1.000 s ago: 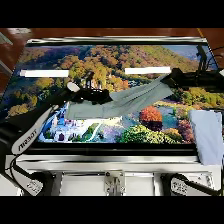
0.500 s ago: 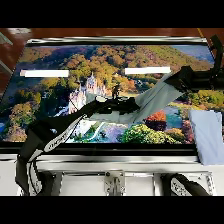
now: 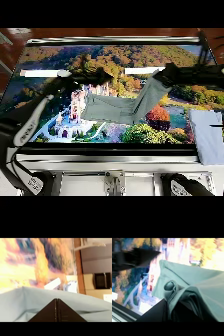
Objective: Fold the shirts.
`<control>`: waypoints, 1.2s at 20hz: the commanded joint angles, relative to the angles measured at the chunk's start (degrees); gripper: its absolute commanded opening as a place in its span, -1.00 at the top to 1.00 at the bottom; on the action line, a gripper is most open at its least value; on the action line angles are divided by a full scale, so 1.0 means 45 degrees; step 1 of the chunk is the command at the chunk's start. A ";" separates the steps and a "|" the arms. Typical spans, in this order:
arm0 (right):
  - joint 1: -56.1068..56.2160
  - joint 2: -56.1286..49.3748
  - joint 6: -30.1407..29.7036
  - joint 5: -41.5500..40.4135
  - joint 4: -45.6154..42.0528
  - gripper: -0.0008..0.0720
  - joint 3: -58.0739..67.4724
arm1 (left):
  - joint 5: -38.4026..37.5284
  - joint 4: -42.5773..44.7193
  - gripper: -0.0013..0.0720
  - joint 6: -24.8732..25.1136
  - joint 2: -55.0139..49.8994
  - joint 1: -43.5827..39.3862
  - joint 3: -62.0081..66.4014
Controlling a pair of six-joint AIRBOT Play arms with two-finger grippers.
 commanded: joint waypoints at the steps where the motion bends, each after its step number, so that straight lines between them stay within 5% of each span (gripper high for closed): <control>1: 0.2992 -0.1904 0.0034 -0.3385 -0.0112 0.81 0.0005 | -0.1326 0.2550 0.86 -0.0806 0.2725 0.3060 0.0029; 6: 0.6970 -0.6028 -0.0019 -0.8471 0.3449 0.81 0.0024 | -0.3580 0.3400 0.86 -0.0826 0.6071 0.6217 0.0024; 10: 0.8140 -0.8204 -0.0112 -0.8675 0.5727 0.76 0.0884 | -0.4901 0.4070 0.86 -0.0831 0.7703 0.7223 0.0024; 11: 0.8228 -0.8427 -0.0112 -0.8733 0.6037 0.49 0.1083 | -0.5022 0.4158 0.86 -0.0826 0.7888 0.7227 0.0024; 12: 0.8238 -0.8519 -0.0107 -0.8723 0.6314 -0.30 0.1214 | -0.5168 0.4153 0.86 -0.0826 0.7990 0.7218 0.0024; 13: 0.8174 -0.8476 -0.0107 -0.8631 0.6484 -0.64 0.1239 | -0.5285 0.4153 0.86 -0.0826 0.8019 0.7208 0.0024; 14: 0.7970 -0.8340 -0.0117 -0.8160 0.6494 -0.64 0.1239 | -0.5319 0.4158 0.86 -0.0826 0.7995 0.7208 0.0024; 18: 0.6013 -0.7130 -0.0107 -0.4235 0.3745 -0.64 0.1234 | -0.5285 0.4163 0.86 -0.0826 0.7902 0.7208 -0.0034; 23: 0.2030 -0.5260 0.1292 0.1676 -0.3483 -0.66 0.1234 | -0.5285 0.4201 0.86 -0.0826 0.7907 0.7208 -0.0039; 24: 0.1282 -0.5251 0.1438 0.2817 -0.4775 -0.85 0.1209 | -0.5285 0.4201 0.86 -0.0826 0.7902 0.7208 -0.0039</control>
